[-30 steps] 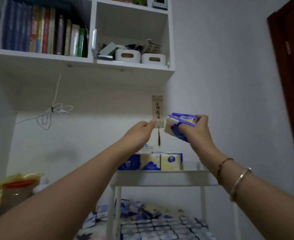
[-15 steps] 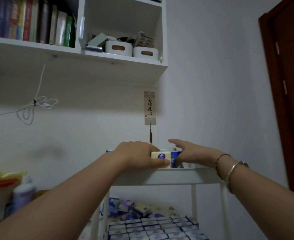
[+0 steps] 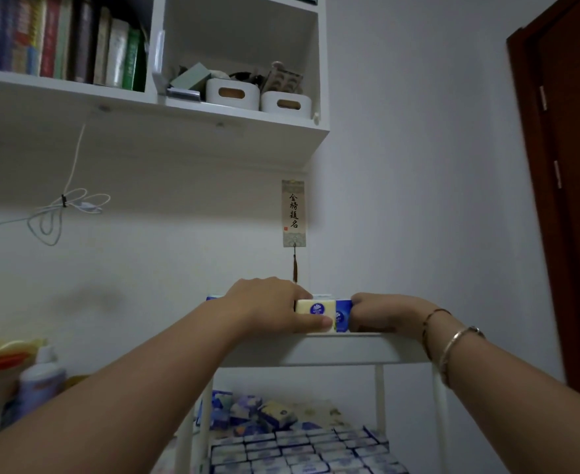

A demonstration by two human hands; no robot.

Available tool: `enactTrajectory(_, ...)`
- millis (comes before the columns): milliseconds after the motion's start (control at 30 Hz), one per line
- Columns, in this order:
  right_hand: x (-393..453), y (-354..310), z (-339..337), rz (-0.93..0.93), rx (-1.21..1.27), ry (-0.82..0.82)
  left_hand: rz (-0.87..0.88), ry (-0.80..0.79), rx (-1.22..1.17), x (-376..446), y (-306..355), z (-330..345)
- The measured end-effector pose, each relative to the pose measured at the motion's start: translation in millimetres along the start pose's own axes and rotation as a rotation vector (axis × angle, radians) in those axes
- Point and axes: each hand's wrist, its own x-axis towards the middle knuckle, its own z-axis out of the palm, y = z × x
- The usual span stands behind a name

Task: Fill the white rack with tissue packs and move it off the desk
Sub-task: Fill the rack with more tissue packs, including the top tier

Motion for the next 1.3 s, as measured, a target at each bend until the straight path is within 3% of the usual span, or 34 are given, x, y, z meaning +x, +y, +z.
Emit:
enactTrajectory(133, -10, -11, -4, -0.024, 0.131, 0.283, 0.003, 0.11, -0.009, -6, -3, -3)
enactTrajectory(267, -35, -53, -12, -0.269, 0.47, 0.464, -0.034, 0.328, -0.08, -22, -21, -20)
enactTrajectory(433, -66, -137, 14, -0.594, 0.486, 0.383, -0.194, 0.639, -0.224, -62, -70, -39)
enactTrajectory(600, -70, -211, 66, -0.737, 0.518, 0.272, -0.358, 0.764, -0.465, -126, -131, -28)
enactTrajectory(900, -24, -275, 226, -0.681, 0.534, 0.024, -0.738, 0.766, -0.605, -222, -246, 76)
enactTrajectory(1167, 66, -250, 358, -0.407, 0.399, -0.008, -0.958, 0.674, -0.793, -219, -298, 201)
enactTrajectory(1300, 99, -230, 398, -0.401, 0.279, 0.031, -0.969, 0.676, -0.743, -210, -304, 229)
